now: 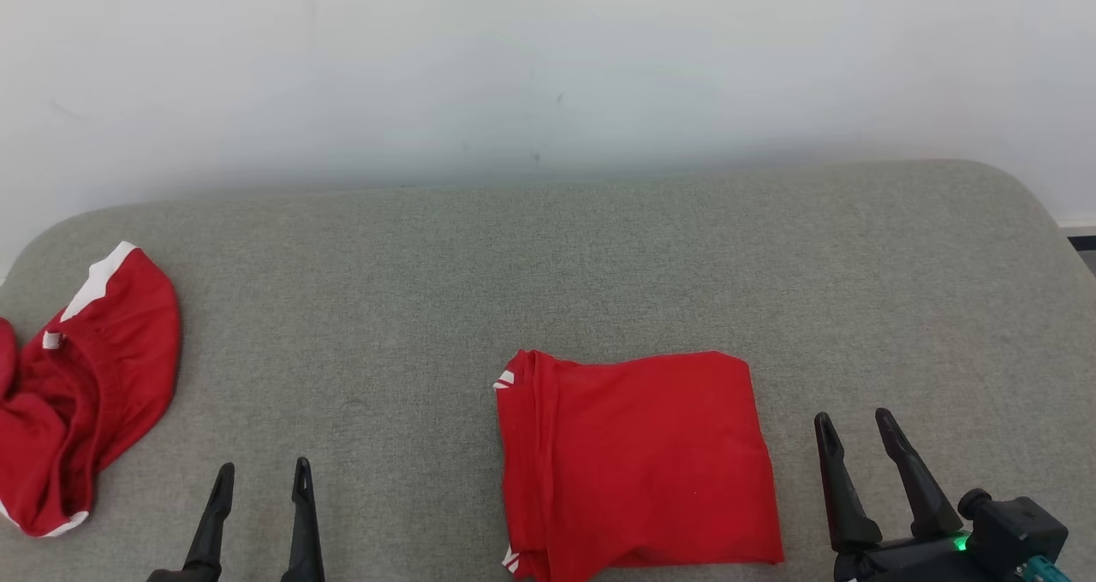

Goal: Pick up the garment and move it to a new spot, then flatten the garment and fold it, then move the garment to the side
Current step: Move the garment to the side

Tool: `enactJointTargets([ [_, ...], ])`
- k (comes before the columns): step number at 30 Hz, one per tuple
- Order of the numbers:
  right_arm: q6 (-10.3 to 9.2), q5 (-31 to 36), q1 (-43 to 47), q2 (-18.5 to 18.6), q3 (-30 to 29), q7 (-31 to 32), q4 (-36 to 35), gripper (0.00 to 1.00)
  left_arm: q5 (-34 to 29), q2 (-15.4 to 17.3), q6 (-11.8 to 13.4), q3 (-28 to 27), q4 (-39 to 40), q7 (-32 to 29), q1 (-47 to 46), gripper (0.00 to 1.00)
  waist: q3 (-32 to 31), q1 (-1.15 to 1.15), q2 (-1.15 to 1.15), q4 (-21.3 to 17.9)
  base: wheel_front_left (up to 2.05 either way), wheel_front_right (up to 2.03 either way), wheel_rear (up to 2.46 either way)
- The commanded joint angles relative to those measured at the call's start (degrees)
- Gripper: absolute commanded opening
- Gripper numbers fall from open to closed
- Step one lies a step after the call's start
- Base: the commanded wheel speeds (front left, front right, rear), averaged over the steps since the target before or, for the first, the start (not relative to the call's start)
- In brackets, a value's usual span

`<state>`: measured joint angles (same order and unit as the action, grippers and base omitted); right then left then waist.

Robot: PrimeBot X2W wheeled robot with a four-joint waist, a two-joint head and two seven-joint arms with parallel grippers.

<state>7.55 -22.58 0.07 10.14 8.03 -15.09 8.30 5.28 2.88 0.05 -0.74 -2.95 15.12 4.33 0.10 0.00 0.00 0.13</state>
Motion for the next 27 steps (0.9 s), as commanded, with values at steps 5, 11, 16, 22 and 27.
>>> enactJointTargets([
  [5, -0.15, 0.5, -0.6, 0.3, -0.1, -0.1, -0.2, 1.0, -0.3, 0.0, 0.5, 0.0, 0.1, 0.0, 0.6, 1.0, 0.0, 0.0, 0.0, 0.0, 0.0, 0.0, 0.0],
  [11, -0.15, 1.0, -3.6, 2.3, 1.6, -0.1, 3.6, 1.0, -0.2, 0.0, 0.7, 0.4, 0.2, 0.0, -0.1, 1.0, 0.8, 0.0, 0.0, 0.6, 0.0, 0.0, 0.0],
  [16, -0.15, 0.0, -7.0, 3.9, 3.5, 0.9, 7.8, 1.0, 0.0, 0.0, 1.0, 0.8, 0.3, 0.0, -1.0, 1.0, 2.0, 0.0, 0.0, 1.1, 0.0, 0.0, 0.0],
  [22, -0.15, -2.0, -12.2, 5.2, 6.1, 2.5, 16.2, 1.0, 0.4, 0.0, 1.4, 1.8, -0.1, 0.0, -2.1, 1.0, 4.0, 0.0, 0.0, 2.3, 0.0, 0.0, 0.0],
  [27, -0.15, -4.0, -16.0, 5.2, 8.6, 2.8, 23.1, 1.0, 0.8, 0.0, 1.9, 2.6, -0.5, 0.0, -3.5, 1.0, 5.9, 0.0, 0.0, 3.6, 0.0, 0.0, 0.0],
])
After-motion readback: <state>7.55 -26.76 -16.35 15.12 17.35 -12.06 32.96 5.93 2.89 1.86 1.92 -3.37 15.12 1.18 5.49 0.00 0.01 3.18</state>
